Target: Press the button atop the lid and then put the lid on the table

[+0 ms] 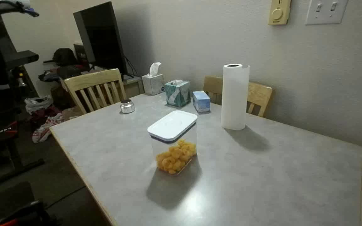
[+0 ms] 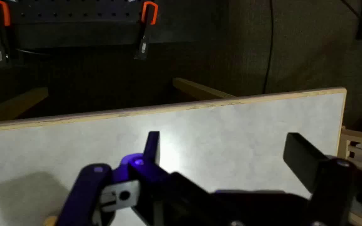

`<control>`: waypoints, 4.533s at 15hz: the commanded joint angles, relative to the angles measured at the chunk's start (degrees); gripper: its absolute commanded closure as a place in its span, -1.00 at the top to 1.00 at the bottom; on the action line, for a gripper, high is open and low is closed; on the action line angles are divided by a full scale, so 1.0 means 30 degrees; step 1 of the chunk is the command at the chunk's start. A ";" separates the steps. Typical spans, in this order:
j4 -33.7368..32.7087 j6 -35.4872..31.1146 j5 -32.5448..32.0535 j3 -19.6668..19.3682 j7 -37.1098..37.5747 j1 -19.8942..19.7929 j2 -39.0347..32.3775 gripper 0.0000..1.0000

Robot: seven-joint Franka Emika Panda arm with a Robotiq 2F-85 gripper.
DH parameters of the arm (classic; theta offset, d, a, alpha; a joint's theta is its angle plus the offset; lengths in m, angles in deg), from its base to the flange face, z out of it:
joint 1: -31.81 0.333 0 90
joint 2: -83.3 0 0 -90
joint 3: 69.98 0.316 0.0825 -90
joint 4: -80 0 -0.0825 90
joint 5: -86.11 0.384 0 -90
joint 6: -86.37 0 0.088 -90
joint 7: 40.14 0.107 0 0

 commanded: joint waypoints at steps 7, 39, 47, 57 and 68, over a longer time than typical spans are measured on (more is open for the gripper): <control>-0.0102 -0.0081 -0.0400 0.0263 -0.0419 -0.0881 -0.0288 1.00; -0.3212 -1.8288 -0.8368 -0.7132 -1.0355 -0.3174 -0.9506 1.00; -0.3446 -1.7546 -0.6903 -0.7490 -1.1547 -0.2396 -0.9380 1.00; -1.1081 -0.6276 0.1104 -1.1077 -2.1449 0.0823 -1.3406 1.00; -1.3472 -0.0642 0.1396 -0.7820 -2.0359 -0.2392 -1.6160 1.00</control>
